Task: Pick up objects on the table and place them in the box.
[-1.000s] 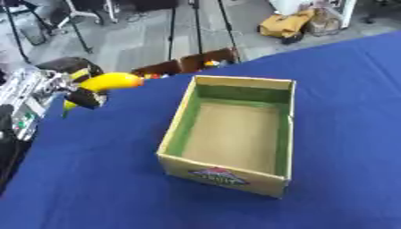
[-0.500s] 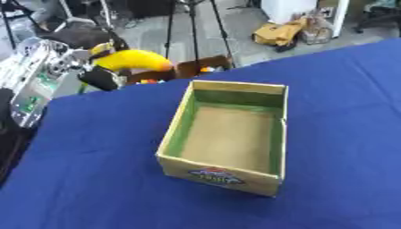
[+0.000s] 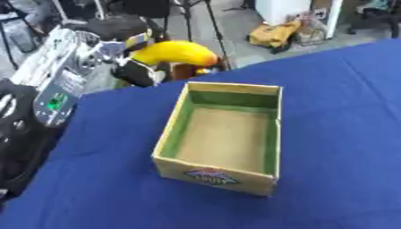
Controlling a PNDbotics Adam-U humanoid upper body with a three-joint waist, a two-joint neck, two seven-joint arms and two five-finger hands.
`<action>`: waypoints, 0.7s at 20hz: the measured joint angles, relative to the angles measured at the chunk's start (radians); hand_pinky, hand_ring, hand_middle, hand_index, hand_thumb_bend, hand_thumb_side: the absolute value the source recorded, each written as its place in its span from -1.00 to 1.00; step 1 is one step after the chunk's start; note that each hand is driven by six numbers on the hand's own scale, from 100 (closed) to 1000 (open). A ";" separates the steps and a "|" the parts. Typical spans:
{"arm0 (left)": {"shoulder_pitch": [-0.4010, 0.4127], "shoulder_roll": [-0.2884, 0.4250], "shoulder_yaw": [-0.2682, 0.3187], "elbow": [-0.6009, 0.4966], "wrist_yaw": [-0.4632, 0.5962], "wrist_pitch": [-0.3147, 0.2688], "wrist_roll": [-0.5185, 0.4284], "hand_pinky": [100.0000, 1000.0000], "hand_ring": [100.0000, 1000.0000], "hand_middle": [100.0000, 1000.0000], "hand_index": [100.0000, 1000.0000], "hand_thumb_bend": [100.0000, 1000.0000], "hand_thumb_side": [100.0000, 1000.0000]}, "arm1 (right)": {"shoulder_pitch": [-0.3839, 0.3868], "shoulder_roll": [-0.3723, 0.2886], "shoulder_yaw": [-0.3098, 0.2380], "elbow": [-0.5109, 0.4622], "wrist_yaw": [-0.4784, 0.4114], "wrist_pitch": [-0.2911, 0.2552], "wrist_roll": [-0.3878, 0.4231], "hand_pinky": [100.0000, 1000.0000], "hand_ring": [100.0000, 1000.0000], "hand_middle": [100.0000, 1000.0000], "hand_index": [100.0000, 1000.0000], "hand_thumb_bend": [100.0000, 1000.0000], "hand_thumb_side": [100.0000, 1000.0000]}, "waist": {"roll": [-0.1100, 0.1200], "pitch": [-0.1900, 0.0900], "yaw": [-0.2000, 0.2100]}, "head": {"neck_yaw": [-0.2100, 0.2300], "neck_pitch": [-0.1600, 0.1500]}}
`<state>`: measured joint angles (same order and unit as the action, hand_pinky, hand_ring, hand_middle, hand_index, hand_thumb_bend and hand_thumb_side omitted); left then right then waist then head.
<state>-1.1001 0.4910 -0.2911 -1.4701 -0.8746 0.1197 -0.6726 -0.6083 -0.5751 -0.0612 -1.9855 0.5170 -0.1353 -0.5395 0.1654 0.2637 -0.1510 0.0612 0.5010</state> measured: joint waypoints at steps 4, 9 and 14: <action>-0.018 -0.057 -0.020 0.001 0.032 0.008 0.009 -0.34 0.12 0.39 0.44 -1.00 -0.43 | -0.008 0.003 0.000 0.000 0.000 -0.004 0.001 0.36 0.71 0.59 0.82 -1.00 1.00 | 0.002 0.000 -0.006 | 0.002 0.000; -0.025 -0.124 -0.041 0.021 0.042 0.018 0.028 -0.36 0.10 0.38 0.44 -1.00 -0.42 | -0.016 0.009 0.001 0.000 -0.001 -0.006 0.002 0.36 0.71 0.59 0.82 -1.00 1.00 | 0.004 0.000 -0.016 | 0.006 0.000; -0.025 -0.178 -0.050 0.091 0.020 0.028 0.057 -0.32 0.13 0.39 0.44 -1.00 -0.44 | -0.026 0.011 0.001 0.000 -0.003 -0.007 0.000 0.37 0.71 0.59 0.82 -1.00 1.00 | 0.006 0.011 -0.024 | 0.004 -0.001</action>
<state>-1.1255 0.3134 -0.3414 -1.3786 -0.8549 0.1478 -0.6152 -0.6346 -0.5642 -0.0599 -1.9855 0.5140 -0.1428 -0.5391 0.1712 0.2743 -0.1750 0.0650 0.4996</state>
